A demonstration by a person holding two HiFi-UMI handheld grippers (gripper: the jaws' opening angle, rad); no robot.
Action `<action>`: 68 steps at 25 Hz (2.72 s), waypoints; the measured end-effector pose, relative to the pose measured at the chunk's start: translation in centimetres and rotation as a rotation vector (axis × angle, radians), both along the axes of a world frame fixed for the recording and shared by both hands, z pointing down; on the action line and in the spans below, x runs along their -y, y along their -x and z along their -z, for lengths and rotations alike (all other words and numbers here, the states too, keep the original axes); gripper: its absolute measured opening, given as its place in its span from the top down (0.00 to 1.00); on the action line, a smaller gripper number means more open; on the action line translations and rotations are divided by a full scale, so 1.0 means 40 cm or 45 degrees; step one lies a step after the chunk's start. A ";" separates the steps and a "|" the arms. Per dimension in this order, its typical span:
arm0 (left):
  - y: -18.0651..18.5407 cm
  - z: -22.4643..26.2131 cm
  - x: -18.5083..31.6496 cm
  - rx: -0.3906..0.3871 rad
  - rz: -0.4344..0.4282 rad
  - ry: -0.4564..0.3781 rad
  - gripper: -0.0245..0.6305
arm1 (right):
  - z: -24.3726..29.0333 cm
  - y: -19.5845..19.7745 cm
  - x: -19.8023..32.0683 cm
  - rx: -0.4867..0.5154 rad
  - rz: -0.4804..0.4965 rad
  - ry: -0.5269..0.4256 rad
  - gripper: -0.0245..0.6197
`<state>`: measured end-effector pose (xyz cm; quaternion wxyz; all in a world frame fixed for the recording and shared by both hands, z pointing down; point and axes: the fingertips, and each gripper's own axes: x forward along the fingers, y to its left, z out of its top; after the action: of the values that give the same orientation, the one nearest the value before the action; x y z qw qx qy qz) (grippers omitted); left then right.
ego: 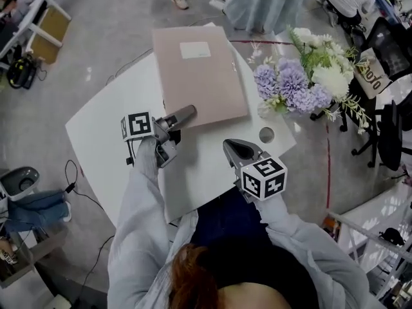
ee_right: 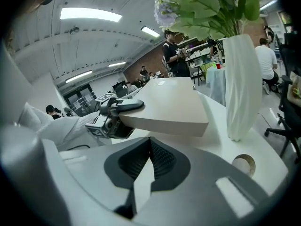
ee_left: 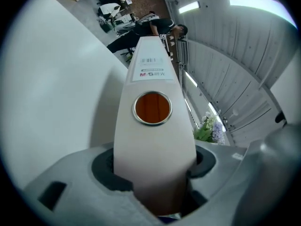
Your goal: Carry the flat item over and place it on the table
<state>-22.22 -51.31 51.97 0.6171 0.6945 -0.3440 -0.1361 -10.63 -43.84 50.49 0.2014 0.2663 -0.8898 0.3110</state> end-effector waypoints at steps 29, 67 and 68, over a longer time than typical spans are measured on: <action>0.078 -0.114 0.108 0.777 -0.098 -0.002 0.21 | -0.050 0.005 0.043 0.005 0.055 0.082 0.94; 0.083 0.259 -0.272 0.863 0.374 -0.576 0.44 | 0.162 0.121 0.054 0.064 0.274 -0.269 0.94; 0.082 0.261 -0.286 0.862 0.391 -0.588 0.47 | 0.165 0.126 0.052 0.070 0.283 -0.270 0.94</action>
<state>-25.52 -39.85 41.51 0.2705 0.7605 -0.5868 -0.0643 -15.65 -45.93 43.88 0.1811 0.1774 -0.9468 0.1983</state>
